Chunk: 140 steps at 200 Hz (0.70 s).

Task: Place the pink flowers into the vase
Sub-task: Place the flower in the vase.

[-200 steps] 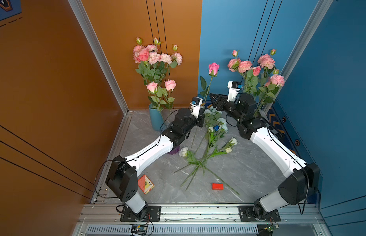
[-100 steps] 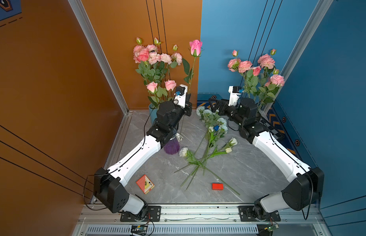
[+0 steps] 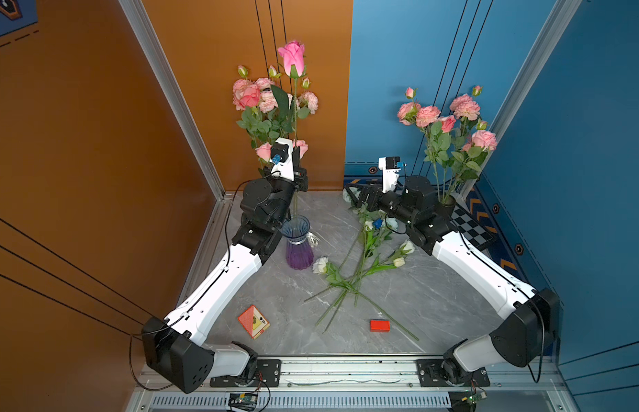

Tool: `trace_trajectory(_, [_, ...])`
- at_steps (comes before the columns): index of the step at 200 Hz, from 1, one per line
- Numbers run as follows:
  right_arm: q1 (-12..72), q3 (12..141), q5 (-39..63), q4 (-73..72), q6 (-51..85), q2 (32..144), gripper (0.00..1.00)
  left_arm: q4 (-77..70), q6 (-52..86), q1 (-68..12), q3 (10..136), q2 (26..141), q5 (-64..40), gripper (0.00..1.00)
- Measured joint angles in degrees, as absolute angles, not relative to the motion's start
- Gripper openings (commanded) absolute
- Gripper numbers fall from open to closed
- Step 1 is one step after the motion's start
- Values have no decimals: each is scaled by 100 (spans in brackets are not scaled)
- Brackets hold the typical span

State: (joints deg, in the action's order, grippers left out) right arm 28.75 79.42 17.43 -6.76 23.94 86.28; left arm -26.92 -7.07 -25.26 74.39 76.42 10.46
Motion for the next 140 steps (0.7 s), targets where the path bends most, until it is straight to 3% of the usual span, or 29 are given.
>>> trace_trajectory(140, [3035,7942,2178,-642,2379,8801,100,-3426,8,-2427,5325,7701,1431,0])
